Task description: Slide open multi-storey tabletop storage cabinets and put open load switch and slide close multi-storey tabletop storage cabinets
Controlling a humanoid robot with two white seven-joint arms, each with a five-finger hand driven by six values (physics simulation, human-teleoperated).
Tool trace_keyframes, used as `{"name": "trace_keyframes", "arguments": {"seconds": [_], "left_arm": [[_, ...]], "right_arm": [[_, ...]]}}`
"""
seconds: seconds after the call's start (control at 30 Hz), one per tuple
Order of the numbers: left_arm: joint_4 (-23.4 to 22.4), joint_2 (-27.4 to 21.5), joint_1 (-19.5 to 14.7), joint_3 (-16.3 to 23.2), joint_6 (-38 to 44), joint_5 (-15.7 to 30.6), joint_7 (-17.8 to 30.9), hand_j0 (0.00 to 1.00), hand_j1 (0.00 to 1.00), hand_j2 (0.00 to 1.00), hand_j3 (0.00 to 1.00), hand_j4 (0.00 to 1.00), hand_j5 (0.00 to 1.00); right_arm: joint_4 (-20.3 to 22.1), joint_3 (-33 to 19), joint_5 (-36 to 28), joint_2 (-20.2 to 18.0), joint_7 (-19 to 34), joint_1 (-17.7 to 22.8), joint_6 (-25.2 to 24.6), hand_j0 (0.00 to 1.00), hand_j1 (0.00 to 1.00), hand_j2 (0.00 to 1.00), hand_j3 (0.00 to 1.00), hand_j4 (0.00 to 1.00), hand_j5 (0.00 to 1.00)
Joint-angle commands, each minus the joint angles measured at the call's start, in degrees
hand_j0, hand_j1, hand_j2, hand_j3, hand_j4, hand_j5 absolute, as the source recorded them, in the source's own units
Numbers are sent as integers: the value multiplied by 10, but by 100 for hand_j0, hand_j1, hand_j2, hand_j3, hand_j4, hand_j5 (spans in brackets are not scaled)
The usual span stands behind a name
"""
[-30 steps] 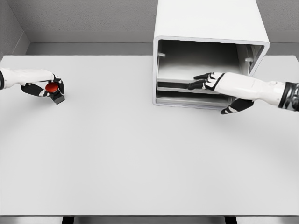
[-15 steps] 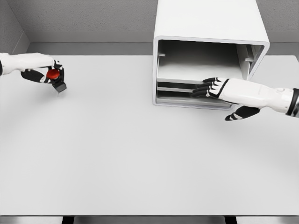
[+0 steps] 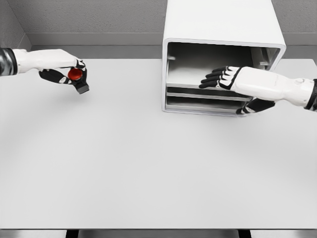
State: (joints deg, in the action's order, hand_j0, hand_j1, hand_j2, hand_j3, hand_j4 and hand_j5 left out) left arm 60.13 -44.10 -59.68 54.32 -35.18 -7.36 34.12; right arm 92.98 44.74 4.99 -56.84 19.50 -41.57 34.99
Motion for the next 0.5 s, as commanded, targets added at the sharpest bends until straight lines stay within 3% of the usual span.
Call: {"name": "trace_keyframes", "arguments": {"seconds": [0.0, 0.1, 0.23, 0.47], "left_arm": [[26, -9, 0, 0, 2, 5, 0, 42, 42, 42, 42, 42, 42], [57, -19, 2, 0, 2, 5, 1, 42, 42, 42, 42, 42, 42], [82, -29, 4, -2, 2, 6, 3, 42, 42, 42, 42, 42, 42], [86, -36, 6, -6, 2, 5, 8, 42, 42, 42, 42, 42, 42]], "right_arm": [[-15, 0, 2, 23, 15, 0, -13, 100, 100, 100, 100, 100, 100], [-6, -1, 15, 35, 18, 3, -93, 100, 100, 100, 100, 100, 100], [-10, -11, 12, 35, 17, 4, -114, 100, 100, 100, 100, 100, 100], [-16, -10, 34, 37, 17, 11, -131, 100, 100, 100, 100, 100, 100]]}}
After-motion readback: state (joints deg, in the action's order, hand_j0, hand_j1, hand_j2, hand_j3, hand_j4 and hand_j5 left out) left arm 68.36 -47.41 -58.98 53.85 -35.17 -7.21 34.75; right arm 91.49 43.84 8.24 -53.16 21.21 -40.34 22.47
